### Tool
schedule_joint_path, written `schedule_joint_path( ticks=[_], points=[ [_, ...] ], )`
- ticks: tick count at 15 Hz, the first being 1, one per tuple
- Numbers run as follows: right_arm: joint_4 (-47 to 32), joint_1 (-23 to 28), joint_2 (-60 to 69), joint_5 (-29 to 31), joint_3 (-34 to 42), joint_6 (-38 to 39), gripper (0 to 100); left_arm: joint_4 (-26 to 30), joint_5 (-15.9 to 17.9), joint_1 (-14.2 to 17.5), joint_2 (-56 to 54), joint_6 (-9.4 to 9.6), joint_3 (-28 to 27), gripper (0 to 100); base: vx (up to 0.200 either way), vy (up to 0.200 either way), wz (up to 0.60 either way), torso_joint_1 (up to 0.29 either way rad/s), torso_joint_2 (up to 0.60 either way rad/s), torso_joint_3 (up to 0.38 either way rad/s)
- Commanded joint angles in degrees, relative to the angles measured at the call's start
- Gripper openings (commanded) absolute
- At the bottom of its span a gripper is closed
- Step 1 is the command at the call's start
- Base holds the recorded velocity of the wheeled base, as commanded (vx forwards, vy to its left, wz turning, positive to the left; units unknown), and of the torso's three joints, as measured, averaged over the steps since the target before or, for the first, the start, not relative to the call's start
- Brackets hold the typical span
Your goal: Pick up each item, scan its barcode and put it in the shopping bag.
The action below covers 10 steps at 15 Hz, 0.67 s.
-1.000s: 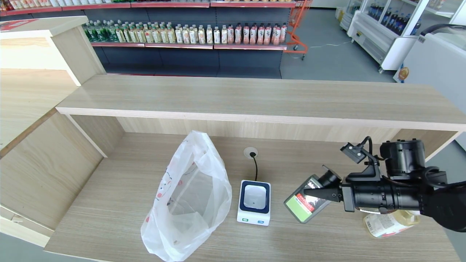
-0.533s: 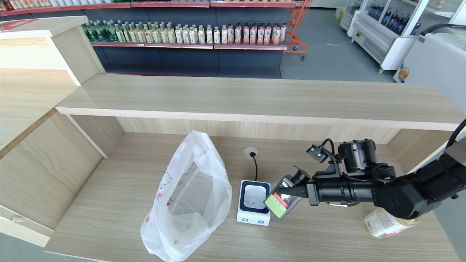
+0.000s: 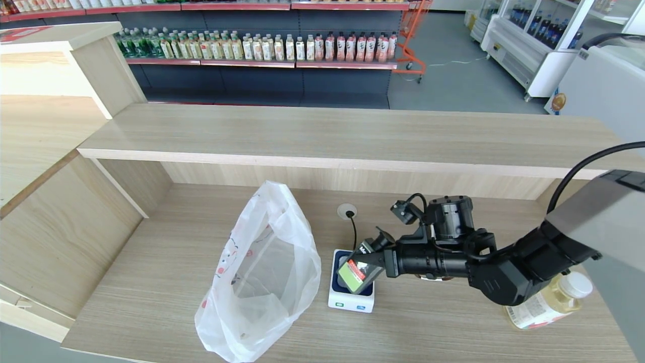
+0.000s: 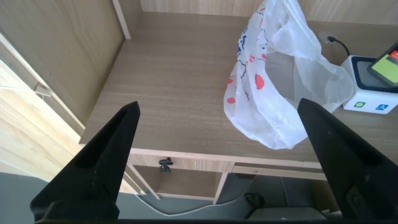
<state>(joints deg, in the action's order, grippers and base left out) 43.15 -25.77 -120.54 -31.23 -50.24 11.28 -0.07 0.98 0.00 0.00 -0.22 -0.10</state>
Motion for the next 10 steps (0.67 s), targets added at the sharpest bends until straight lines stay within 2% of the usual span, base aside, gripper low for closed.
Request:
schedule_joint_path(
  ticks=[1, 6, 10],
  points=[
    [0.1, -0.9, -2.4, 0.8, -0.6, -1.2, 0, 0.0, 0.0, 0.0, 0.0, -0.04, 0.0, 100, 0.0, 0.0, 0.0, 0.0, 0.0, 0.0],
    [0.4, -0.9, -2.2, 1.0, -1.4, -2.4, 0, 0.0, 0.0, 0.0, 0.0, -0.04, 0.0, 100, 0.0, 0.0, 0.0, 0.0, 0.0, 0.0],
    [0.1, 0.8, 8.2, 1.0, 1.8, 7.1, 0, 0.0, 0.1, 0.0, 0.0, -0.04, 0.0, 100, 0.0, 0.0, 0.0, 0.0, 0.0, 0.0]
  ],
)
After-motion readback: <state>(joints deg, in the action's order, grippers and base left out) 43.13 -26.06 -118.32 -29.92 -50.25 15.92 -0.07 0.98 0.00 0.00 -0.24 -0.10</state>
